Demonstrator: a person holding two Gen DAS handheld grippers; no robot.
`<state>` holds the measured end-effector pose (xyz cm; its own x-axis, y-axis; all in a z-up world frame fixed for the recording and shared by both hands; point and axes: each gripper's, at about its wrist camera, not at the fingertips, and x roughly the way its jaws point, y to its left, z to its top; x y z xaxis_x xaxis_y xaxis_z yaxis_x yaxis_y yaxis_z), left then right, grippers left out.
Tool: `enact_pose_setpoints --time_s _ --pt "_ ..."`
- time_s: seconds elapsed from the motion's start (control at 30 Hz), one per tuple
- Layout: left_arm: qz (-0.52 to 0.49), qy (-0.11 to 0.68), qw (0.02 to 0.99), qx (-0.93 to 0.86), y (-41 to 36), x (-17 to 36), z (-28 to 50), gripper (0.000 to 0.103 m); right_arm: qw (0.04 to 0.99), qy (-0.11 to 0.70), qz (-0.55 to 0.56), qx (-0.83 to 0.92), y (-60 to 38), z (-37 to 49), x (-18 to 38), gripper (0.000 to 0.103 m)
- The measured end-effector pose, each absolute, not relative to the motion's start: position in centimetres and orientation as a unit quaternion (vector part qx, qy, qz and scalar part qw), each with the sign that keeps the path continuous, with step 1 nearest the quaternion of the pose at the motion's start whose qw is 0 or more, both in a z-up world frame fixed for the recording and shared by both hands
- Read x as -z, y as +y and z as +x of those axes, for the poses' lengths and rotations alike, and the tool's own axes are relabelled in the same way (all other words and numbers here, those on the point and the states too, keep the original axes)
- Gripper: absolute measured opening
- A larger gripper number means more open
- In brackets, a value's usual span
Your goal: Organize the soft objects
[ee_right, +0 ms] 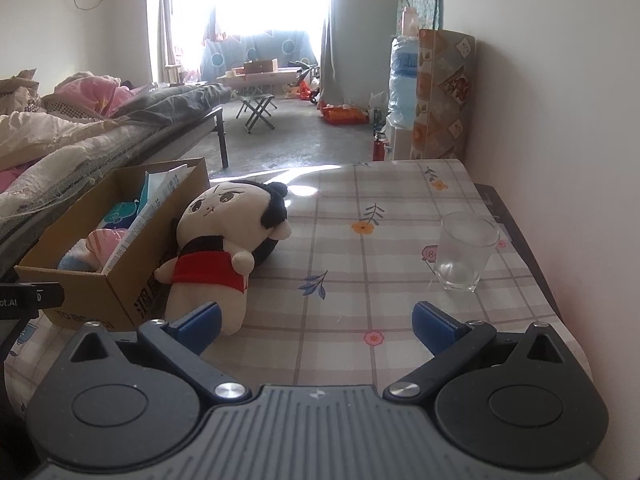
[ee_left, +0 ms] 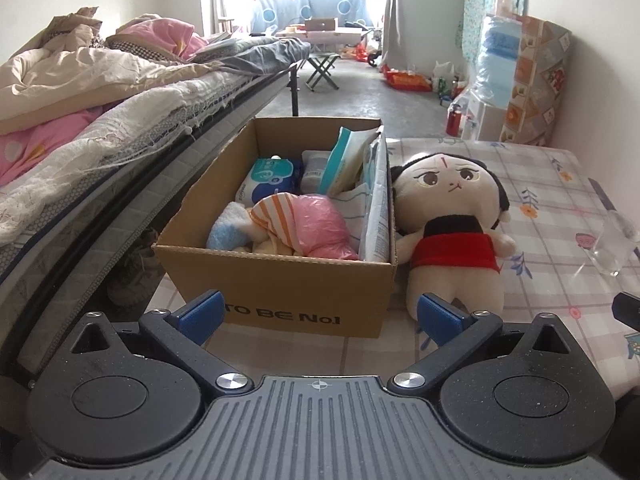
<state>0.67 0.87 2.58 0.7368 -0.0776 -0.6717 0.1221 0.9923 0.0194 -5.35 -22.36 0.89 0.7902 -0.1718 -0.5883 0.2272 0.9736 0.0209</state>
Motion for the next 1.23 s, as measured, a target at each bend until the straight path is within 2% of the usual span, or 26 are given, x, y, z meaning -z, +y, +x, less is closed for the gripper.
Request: enact_pose_setpoints --time_s 1.23 --pt "0.025 0.374 0.925 0.057 0.96 -1.99 0.96 0.103 0.944 0.311 0.046 0.104 -22.29 -5.09 -0.73 0.103"
